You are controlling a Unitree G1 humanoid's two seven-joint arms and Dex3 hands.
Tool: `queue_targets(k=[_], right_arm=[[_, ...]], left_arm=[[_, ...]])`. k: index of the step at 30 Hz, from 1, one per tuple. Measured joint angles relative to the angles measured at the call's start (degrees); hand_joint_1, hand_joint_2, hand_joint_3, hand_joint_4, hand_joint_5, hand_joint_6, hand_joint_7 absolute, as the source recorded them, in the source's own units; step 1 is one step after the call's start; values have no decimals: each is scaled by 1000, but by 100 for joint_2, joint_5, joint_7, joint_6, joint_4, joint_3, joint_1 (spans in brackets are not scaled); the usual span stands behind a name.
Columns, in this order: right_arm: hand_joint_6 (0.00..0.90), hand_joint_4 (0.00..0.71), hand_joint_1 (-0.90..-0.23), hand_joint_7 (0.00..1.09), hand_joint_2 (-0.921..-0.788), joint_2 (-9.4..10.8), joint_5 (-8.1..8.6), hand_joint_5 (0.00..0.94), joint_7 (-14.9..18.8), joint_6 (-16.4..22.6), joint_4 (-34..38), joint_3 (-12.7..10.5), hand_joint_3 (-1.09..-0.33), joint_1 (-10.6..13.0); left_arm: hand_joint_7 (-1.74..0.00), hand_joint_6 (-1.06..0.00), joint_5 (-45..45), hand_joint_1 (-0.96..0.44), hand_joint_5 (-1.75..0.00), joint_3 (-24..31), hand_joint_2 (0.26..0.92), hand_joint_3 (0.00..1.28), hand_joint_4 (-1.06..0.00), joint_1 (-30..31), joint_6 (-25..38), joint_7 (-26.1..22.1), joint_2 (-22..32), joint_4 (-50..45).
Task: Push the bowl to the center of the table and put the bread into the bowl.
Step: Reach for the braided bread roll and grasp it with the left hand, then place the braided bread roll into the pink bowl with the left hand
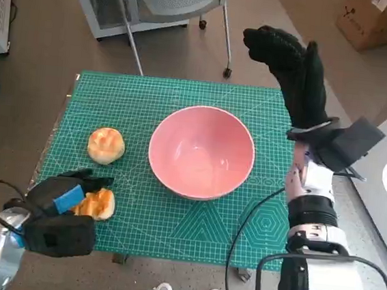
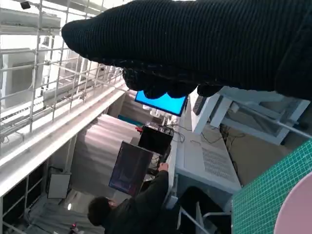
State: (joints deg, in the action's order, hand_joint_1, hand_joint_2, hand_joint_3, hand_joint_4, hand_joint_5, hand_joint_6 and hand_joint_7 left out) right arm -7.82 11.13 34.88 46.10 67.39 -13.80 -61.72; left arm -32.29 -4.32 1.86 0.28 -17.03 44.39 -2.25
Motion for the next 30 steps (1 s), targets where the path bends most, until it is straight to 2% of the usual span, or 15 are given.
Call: queue_targets(k=[1,3,4,5,9,17,25,30], right_arm=[[364,226,-654,6,-921,-3,0,3,2,0,0,0,-647,0],[362,226,-655,5,-921,-6,3,2,9,0,0,-5,-646,0],[361,226,-656,4,-921,-6,4,2,20,0,0,-8,-645,0],[361,226,-656,4,-921,-6,5,2,30,0,0,-12,-645,0],[359,226,-659,3,-921,-14,11,2,60,-1,0,-44,-643,1],[360,226,-658,3,-921,-22,44,1,149,-19,9,-120,-638,1],[361,222,-657,3,-921,-23,49,0,196,-41,12,-174,-637,1],[363,217,-654,4,-921,-33,49,0,216,-42,12,-180,-638,10]], left_arm=[[-486,-700,-30,144,-924,-3,916,140,-611,-12,-46,62,0,42],[-801,-632,-102,75,-1122,-8,918,138,-616,-50,-164,220,0,156],[-911,-611,-139,49,-1198,-9,919,134,-621,-66,-224,302,1,211],[-951,-603,-159,40,-1225,-11,919,133,-622,-77,-278,360,1,258],[-998,-651,-178,11,-1300,-11,920,91,-646,-111,-431,494,5,382],[-1056,-669,-134,3,-1271,17,920,73,-651,-138,-558,484,19,440],[-1085,-652,12,2,-1264,171,920,79,-649,-134,-396,154,20,227],[-1061,-665,145,3,-1243,432,920,61,-677,-50,-13,-231,22,-422]])
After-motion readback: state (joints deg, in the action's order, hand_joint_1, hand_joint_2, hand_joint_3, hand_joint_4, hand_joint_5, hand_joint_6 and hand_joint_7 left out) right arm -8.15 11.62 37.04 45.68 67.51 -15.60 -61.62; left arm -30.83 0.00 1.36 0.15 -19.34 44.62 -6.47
